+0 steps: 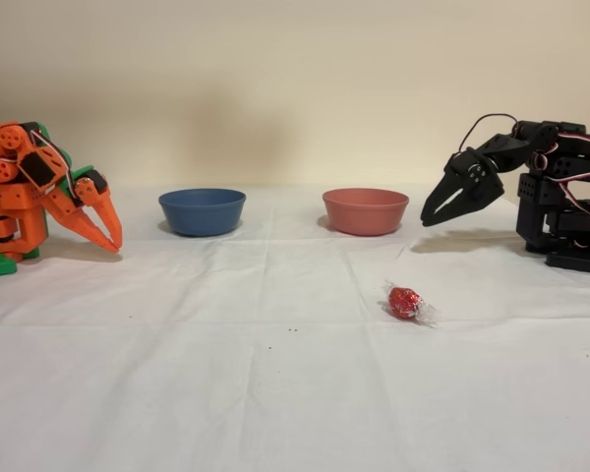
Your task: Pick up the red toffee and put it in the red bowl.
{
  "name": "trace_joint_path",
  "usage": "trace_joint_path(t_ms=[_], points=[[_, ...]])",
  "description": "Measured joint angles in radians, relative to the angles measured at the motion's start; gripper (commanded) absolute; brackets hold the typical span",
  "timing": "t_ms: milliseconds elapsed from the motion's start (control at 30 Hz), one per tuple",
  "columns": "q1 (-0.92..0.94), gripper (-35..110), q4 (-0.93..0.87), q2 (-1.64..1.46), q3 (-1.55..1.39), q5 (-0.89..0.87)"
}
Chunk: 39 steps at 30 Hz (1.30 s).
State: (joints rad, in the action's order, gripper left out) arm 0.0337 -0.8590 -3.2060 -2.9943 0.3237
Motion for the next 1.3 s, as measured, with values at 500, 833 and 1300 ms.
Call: trace_joint_path(t_ms=[500, 833, 1300], points=[[-0.149, 10, -0.094, 0.488, 0.629, -0.026], [-0.298, 17, -0.196, 0.87, 1.063, -0.114], [-0.517, 20, -0.224, 1.069, 1.126, -0.146]])
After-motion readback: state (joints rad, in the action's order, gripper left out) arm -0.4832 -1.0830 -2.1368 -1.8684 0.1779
